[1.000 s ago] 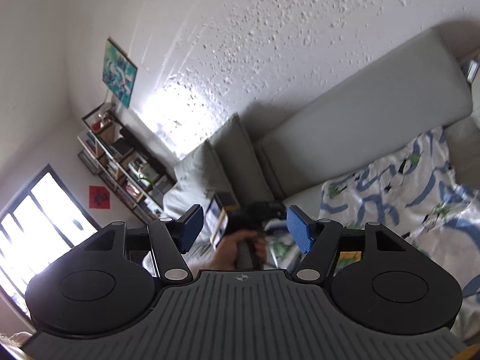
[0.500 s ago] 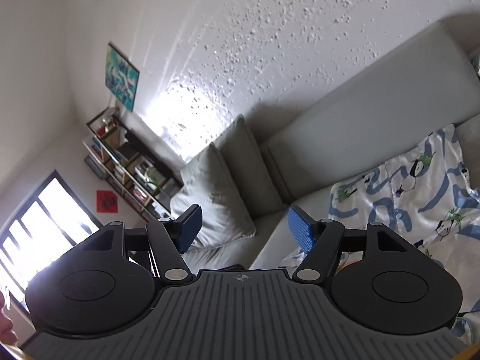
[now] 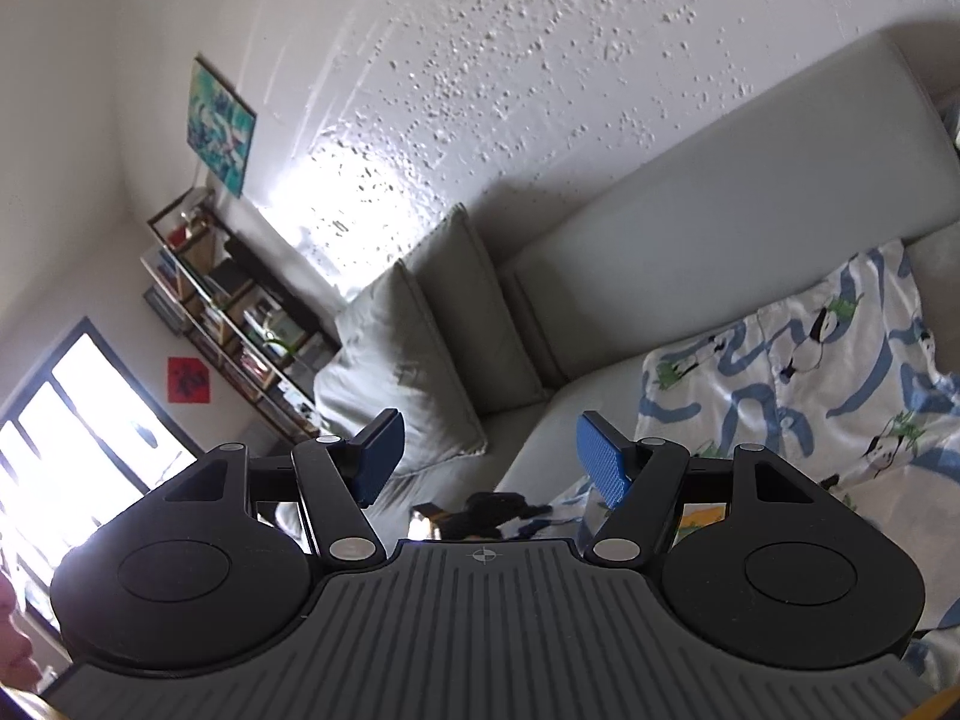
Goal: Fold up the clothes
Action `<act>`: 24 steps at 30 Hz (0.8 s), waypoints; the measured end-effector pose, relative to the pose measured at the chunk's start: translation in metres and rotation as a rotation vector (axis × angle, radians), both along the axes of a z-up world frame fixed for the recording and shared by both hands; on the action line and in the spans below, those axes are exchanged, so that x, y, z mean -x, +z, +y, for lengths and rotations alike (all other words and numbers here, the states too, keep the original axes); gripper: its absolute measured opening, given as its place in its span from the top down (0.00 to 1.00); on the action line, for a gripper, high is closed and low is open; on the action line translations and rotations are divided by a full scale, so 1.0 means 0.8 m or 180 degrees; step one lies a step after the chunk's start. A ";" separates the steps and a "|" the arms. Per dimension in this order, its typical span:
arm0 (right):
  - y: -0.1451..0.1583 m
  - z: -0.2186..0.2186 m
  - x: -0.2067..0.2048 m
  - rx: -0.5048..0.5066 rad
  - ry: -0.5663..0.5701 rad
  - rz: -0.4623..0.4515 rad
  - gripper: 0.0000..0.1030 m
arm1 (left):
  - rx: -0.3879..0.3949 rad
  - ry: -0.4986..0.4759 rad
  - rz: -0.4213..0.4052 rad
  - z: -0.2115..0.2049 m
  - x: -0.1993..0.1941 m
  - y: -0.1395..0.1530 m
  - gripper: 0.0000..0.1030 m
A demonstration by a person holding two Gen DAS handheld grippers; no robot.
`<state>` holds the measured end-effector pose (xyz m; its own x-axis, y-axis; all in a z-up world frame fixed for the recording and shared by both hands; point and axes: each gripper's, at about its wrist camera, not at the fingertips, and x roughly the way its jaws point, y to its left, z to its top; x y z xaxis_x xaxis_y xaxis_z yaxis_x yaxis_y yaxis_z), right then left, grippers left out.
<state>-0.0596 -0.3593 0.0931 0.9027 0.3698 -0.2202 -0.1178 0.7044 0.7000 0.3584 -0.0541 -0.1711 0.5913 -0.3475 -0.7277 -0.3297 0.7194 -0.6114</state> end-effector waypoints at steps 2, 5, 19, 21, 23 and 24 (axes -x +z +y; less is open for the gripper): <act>0.001 0.001 0.001 -0.0002 0.0010 -0.0013 0.32 | -0.0083 -0.0039 -0.0105 0.007 0.004 0.022 1.00; 0.005 0.002 0.010 0.0001 0.0035 -0.0058 0.32 | -0.0062 -0.0130 -0.0421 0.024 0.013 0.081 1.00; 0.026 0.016 0.078 -0.0127 0.0382 -0.0393 0.31 | -0.0473 -0.0700 -0.2132 0.097 0.157 0.440 1.00; 0.027 0.017 0.087 -0.0133 0.0404 -0.0423 0.31 | -0.0452 -0.0587 -0.1965 0.102 0.154 0.425 1.00; 0.028 0.017 0.095 -0.0136 0.0423 -0.0453 0.31 | -0.0432 -0.0474 -0.1797 0.107 0.151 0.409 1.00; 0.027 0.016 0.098 -0.0150 0.0430 -0.0455 0.31 | -0.0421 -0.0418 -0.1713 0.110 0.150 0.401 1.00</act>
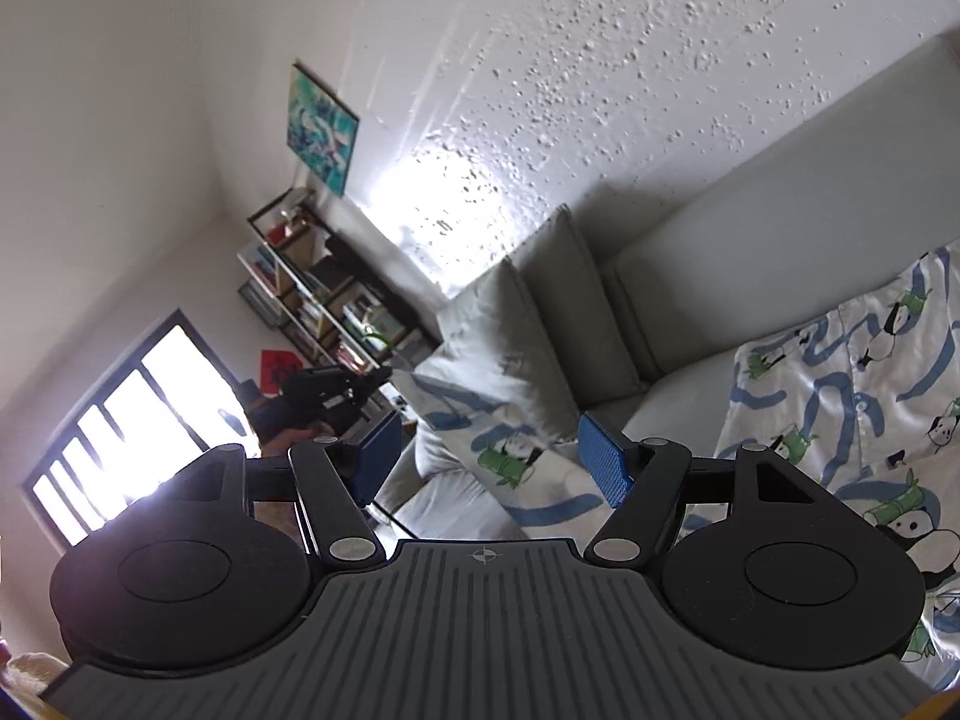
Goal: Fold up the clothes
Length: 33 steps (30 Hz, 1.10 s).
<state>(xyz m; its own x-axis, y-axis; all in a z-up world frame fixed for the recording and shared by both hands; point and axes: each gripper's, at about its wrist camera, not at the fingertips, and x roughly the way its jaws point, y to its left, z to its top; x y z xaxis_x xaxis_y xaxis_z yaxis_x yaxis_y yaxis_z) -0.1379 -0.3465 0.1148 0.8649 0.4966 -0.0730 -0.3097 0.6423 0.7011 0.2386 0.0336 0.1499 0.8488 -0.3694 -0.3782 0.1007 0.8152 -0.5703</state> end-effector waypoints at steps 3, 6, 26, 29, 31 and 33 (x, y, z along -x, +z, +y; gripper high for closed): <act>-0.002 -0.002 0.007 -0.0046 0.0027 0.0015 0.30 | 0.0061 0.0172 0.0245 0.007 -0.005 -0.024 1.00; -0.006 -0.003 0.012 -0.0058 0.0037 0.0040 0.30 | 0.0121 0.0344 0.0489 0.015 -0.009 -0.047 1.00; -0.068 0.023 -0.073 0.0292 -0.0022 0.0651 0.28 | 0.0992 -0.0789 0.0792 -0.143 0.089 -0.102 1.00; -0.083 0.035 -0.099 0.0410 -0.0009 0.0808 0.28 | 0.0984 -0.0835 0.0764 -0.158 0.105 -0.106 1.00; -0.101 0.033 -0.113 -0.0046 0.0114 0.0970 0.28 | 0.0978 -0.0866 0.0746 -0.168 0.115 -0.109 1.00; -0.132 0.023 -0.125 -0.0983 0.0237 0.1193 0.28 | 0.0973 -0.0896 0.0727 -0.177 0.126 -0.111 1.00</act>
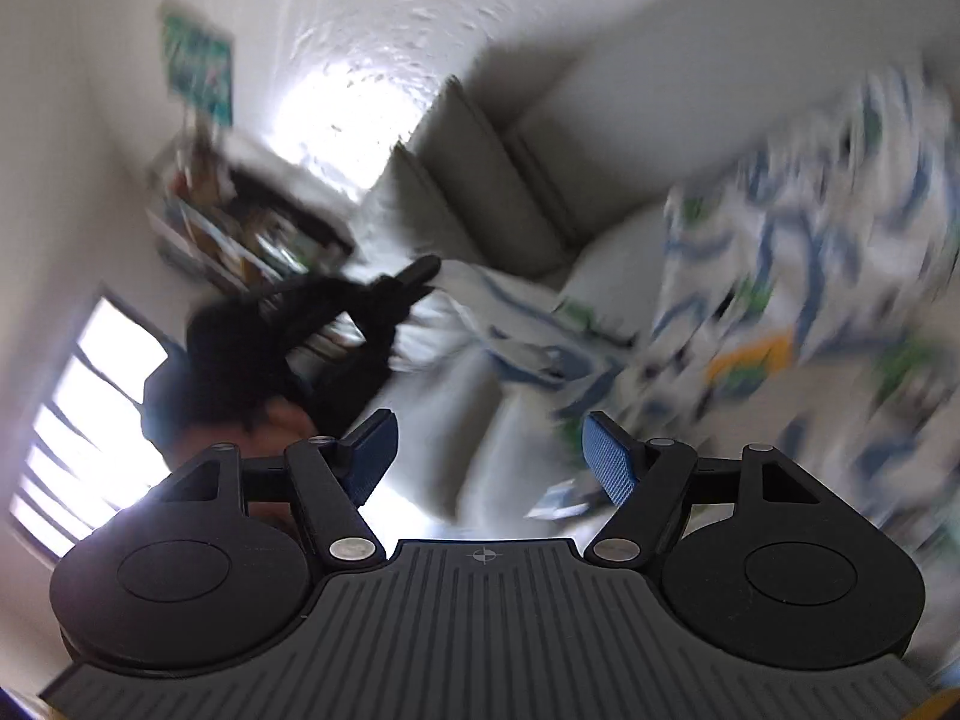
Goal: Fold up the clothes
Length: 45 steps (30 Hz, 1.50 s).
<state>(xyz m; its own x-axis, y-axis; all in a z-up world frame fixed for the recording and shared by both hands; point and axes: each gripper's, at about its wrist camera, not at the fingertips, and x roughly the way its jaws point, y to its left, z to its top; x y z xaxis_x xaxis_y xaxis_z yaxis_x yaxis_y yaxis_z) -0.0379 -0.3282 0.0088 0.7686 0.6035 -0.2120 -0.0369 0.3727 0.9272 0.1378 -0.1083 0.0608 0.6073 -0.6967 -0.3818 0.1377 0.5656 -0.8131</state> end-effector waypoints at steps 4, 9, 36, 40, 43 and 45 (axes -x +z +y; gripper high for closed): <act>-0.068 0.009 -0.010 -0.1866 -0.0216 0.0358 0.26 | 0.0002 -0.0055 -0.0046 -0.019 0.021 -0.005 1.00; -0.079 0.043 -0.016 -0.2265 -0.0444 0.0471 0.17 | 0.0039 -0.0143 -0.0069 -0.020 0.035 -0.004 1.00; -0.005 -0.048 -0.013 0.0186 -0.0847 0.0503 0.94 | -0.0284 -0.0625 -0.0304 0.009 0.118 -0.061 0.56; 0.048 -0.088 0.015 0.1020 -0.0861 0.0328 0.94 | -0.0413 -0.0499 -0.0232 0.045 0.110 -0.068 0.54; 0.079 -0.117 0.035 0.1535 -0.0929 0.0284 0.94 | -0.0779 -0.0376 -0.0158 0.054 0.101 -0.076 0.53; 0.080 -0.140 0.041 0.1647 -0.1032 0.0407 0.94 | -0.0970 -0.0381 -0.0082 0.047 0.095 -0.088 0.53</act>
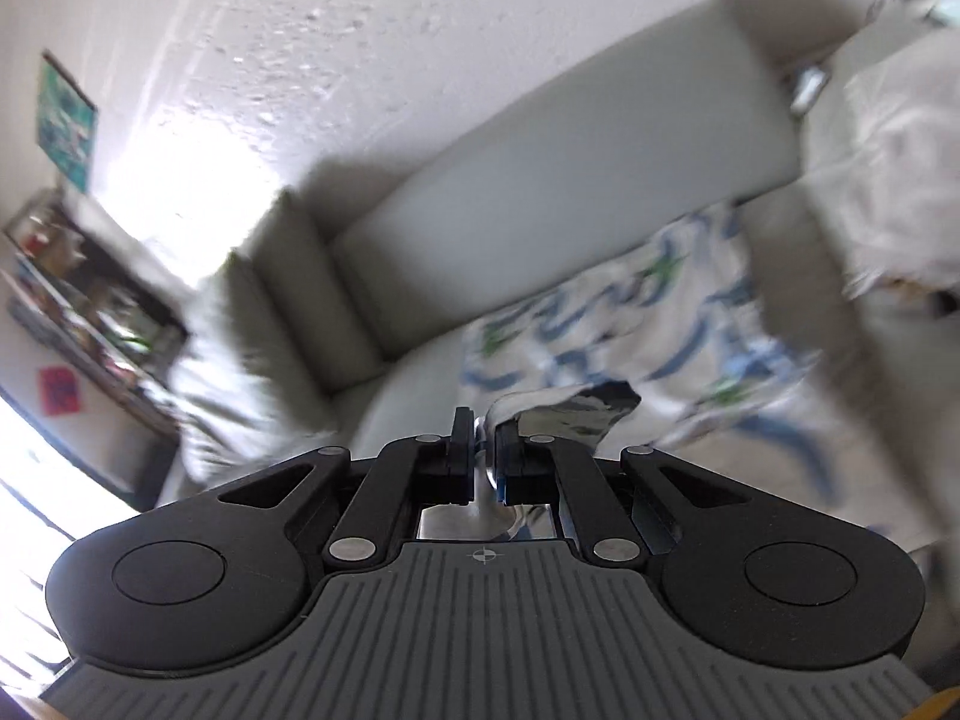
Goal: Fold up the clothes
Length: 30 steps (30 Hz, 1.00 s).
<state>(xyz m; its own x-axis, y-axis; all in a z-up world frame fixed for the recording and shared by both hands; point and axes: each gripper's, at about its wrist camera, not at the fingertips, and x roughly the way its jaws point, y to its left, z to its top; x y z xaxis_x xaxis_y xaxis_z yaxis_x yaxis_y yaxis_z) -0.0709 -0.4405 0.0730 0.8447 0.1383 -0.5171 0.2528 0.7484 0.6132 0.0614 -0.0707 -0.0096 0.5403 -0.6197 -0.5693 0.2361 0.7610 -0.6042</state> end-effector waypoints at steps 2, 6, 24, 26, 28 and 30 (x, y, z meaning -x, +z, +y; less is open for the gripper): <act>-0.010 -0.022 0.002 0.0029 -0.0130 0.0143 0.94 | -0.0175 -0.0030 0.0021 -0.010 -0.004 -0.013 0.53; -0.042 -0.044 0.001 0.0224 -0.0328 0.0462 0.94 | -0.0487 -0.0170 -0.0027 -0.038 -0.008 -0.038 0.53; -0.201 -0.111 0.044 -0.0529 -0.0920 0.1284 0.57 | -0.1453 -0.0692 -0.0061 -0.127 -0.031 -0.120 0.56; -0.220 -0.120 0.054 -0.0821 -0.0952 0.1298 0.59 | -0.1486 -0.0664 -0.0084 -0.127 -0.036 -0.125 0.56; -0.239 -0.126 0.059 -0.1091 -0.1053 0.1260 0.61 | -0.1519 -0.0636 -0.0107 -0.128 -0.040 -0.131 0.56; -0.254 -0.129 0.061 -0.1309 -0.1149 0.1256 0.61 | -0.1533 -0.0615 -0.0070 -0.127 -0.046 -0.136 0.57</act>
<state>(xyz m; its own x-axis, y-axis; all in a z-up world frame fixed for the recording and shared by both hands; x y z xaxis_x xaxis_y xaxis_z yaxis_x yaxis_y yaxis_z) -0.1194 -0.5440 -0.1305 0.6334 0.1343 -0.7620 0.7068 0.3004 0.6405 0.0979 -0.1722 -0.1185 0.4568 -0.3799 -0.8043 0.4086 0.8928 -0.1897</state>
